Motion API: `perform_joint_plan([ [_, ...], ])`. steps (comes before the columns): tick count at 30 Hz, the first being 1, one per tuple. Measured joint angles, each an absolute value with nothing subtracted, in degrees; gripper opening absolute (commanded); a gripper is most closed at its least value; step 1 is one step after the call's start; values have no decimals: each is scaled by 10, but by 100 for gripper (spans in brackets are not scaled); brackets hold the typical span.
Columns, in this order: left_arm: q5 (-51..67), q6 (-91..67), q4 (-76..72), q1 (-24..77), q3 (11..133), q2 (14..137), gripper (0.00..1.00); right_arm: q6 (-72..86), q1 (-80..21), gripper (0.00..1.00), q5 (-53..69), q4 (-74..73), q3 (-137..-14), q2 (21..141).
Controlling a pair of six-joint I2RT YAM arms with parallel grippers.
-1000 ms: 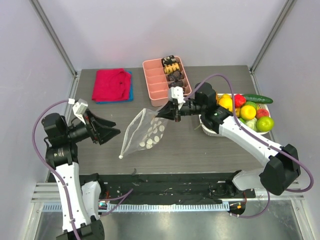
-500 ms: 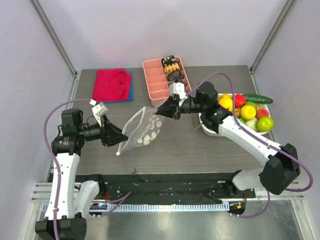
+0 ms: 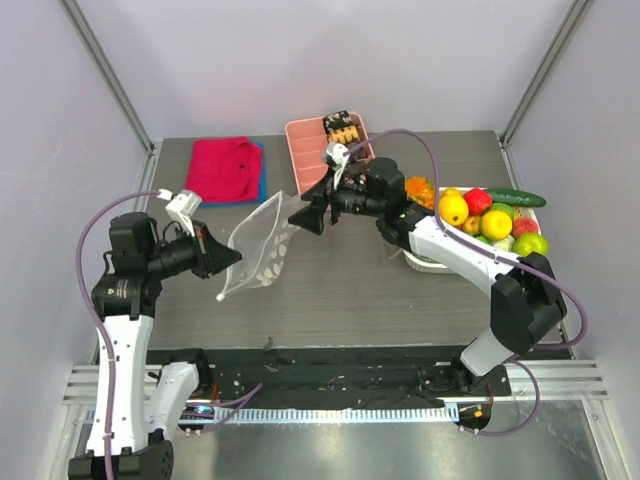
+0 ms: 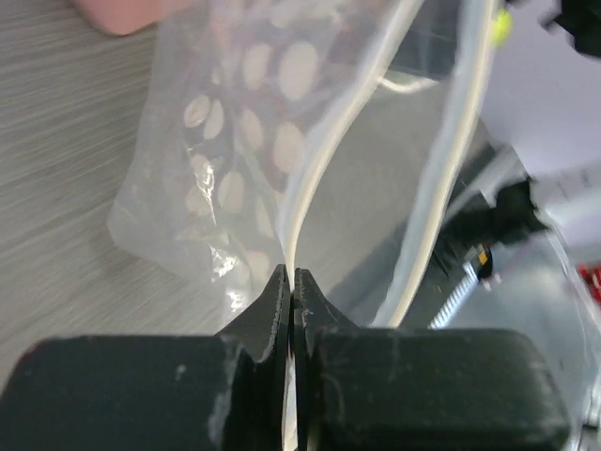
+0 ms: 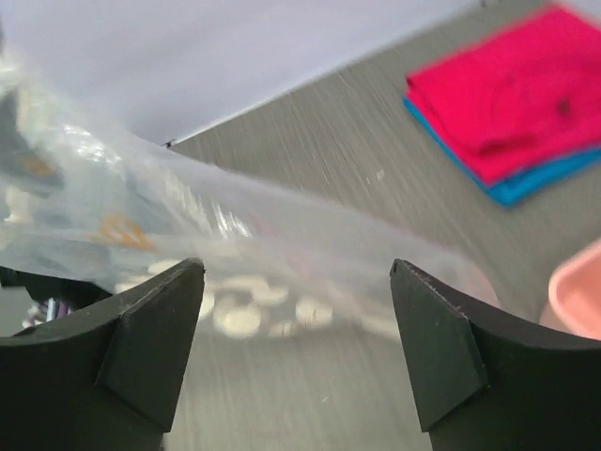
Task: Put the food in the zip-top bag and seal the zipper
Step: Pick up the zipper food storage bag at the center of the board, then open the zipper of the food storage bag.
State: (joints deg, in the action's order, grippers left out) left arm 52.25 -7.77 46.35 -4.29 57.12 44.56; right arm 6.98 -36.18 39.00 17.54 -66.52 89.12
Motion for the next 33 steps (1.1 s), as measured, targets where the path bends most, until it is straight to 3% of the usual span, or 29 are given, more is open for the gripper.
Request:
perform_joint_plan([
  [7,338,-152,487,-7,606,477,0,214,-330,72,334,58,-694,867],
  [15,137,-270,421,228,545,535,0,369,-327,74,363,43,-590,820],
  [23,88,-346,366,295,578,719,0,456,-332,75,361,56,-556,829],
  [33,93,-407,334,296,628,745,0,488,-350,70,303,46,-548,857],
])
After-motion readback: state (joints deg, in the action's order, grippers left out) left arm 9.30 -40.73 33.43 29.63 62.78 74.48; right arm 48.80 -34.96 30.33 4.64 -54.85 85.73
